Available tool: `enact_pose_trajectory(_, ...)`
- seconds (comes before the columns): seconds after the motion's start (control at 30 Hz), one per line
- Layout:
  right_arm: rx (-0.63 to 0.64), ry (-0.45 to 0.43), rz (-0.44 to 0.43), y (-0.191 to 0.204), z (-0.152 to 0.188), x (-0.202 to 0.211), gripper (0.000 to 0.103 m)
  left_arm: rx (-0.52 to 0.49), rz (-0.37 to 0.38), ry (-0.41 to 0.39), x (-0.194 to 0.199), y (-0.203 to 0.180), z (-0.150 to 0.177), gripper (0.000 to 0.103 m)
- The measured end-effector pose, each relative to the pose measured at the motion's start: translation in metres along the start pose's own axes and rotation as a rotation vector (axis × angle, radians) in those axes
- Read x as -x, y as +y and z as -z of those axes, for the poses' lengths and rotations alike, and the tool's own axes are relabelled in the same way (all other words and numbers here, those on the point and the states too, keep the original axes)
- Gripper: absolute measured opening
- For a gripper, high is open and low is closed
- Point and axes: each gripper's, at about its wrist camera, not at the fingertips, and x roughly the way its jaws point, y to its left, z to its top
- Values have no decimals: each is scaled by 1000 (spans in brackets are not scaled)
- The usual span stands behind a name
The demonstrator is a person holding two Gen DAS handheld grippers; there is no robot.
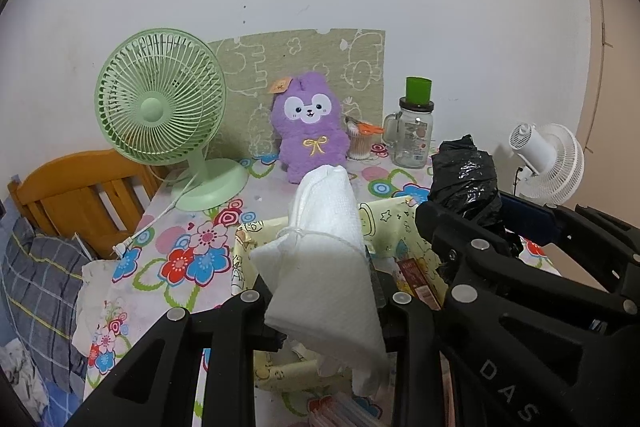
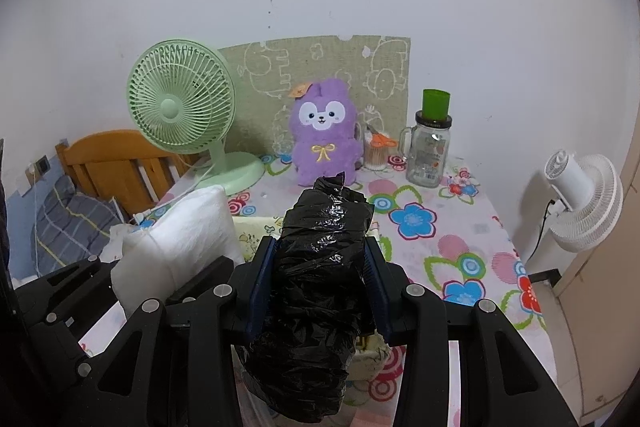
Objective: Organize soft objects
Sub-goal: 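Lift the black bundle and white cloth with both tools over the fabric box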
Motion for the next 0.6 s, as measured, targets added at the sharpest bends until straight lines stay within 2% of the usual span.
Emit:
enact_pose_trajectory(0.5,-8,33,-9,2,-8,-37,47,56,-9,51,-38,12,-4,29)
enact_pose_trajectory(0.6,-9,42,-13,1,-8,-45,47,65,-7,67,-46,14,-4,32)
